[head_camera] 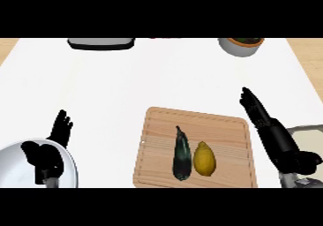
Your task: Pick the lemon from the cutting board and place it in the tiered basket
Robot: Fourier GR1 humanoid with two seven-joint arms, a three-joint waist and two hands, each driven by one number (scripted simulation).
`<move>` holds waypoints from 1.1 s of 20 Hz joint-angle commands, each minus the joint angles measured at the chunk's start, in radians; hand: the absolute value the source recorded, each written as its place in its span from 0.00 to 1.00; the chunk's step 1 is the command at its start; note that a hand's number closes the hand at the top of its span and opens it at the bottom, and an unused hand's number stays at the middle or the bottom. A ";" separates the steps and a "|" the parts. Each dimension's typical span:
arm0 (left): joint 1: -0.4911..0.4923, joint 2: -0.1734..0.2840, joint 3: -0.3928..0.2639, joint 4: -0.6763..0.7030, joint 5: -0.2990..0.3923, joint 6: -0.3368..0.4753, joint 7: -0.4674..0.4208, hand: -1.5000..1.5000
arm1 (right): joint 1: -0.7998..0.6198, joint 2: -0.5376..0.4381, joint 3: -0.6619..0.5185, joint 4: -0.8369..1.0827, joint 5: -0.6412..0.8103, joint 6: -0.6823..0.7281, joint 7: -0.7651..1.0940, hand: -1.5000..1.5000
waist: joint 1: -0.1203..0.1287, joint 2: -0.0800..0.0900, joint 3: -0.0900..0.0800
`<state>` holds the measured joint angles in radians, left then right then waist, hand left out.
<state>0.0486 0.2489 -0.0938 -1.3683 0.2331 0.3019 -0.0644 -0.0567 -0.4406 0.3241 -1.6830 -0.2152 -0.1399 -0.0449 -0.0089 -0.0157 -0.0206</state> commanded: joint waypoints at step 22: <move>0.002 -0.002 -0.144 0.035 -0.085 0.060 0.014 0.50 | 0.736 0.160 0.024 -0.513 0.533 -0.695 0.302 0.00 | -0.017 0.025 0.011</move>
<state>0.0767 0.2750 -0.2229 -1.3796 0.1492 0.3682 -0.0638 0.5448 -0.2087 0.2607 -2.1362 0.2338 -0.8938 0.1329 -0.0338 -0.0022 -0.0001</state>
